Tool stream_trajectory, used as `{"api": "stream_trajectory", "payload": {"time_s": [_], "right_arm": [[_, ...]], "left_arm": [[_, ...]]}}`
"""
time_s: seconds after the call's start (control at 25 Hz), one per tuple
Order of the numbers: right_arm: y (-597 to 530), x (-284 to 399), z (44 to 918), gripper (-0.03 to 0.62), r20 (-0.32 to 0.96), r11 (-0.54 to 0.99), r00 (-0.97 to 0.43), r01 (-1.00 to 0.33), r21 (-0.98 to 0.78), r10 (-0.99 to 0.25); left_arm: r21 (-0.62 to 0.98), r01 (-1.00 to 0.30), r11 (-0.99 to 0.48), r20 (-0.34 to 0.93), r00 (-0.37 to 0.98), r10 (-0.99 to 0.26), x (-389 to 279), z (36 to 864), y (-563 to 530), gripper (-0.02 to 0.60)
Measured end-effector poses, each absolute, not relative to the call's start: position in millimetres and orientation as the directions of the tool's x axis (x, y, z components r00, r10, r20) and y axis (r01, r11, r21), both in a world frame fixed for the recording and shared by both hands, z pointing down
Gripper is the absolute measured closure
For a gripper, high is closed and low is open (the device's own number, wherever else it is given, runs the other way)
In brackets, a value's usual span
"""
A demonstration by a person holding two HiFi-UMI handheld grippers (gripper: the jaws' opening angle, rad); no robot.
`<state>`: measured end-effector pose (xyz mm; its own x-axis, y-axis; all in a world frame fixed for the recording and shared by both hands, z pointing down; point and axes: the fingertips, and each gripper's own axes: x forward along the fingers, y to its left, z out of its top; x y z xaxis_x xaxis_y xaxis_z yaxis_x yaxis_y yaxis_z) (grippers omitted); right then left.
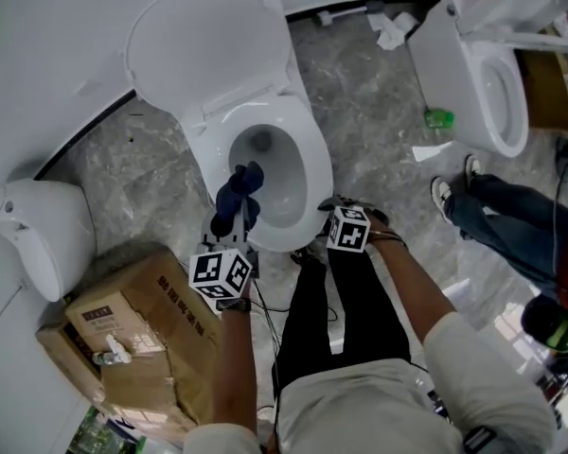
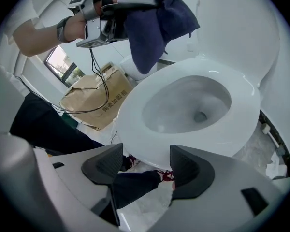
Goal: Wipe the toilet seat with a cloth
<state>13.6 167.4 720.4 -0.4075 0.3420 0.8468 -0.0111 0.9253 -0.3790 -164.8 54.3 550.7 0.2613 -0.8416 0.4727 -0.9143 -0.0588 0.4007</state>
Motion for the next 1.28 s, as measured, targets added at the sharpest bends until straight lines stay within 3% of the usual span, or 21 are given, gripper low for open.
{"api": "stream_trajectory", "payload": {"time_s": [0.64, 0.88, 1.28], "right_arm": [[175.6, 17.4, 764.1, 0.281, 0.844, 0.917, -0.415, -0.053, -0.396, 0.341], [174.1, 13.1, 756.8, 0.284, 0.81, 0.9, -0.467, -0.064, -0.43, 0.354], [96.9, 22.1, 719.7, 0.284, 0.737, 0.859, -0.672, -0.335, -0.386, 0.069]], "left_arm": [[0.322, -0.94, -0.112, 0.412, 0.246, -0.877, -174.6, 637.0, -74.4, 0.545], [0.302, -0.951, -0.06, 0.435, 0.194, -0.88, -187.3, 672.3, -102.4, 0.545], [0.37, -0.928, 0.05, 0.413, 0.117, -0.903, -183.2, 719.1, -139.8, 0.545]]}}
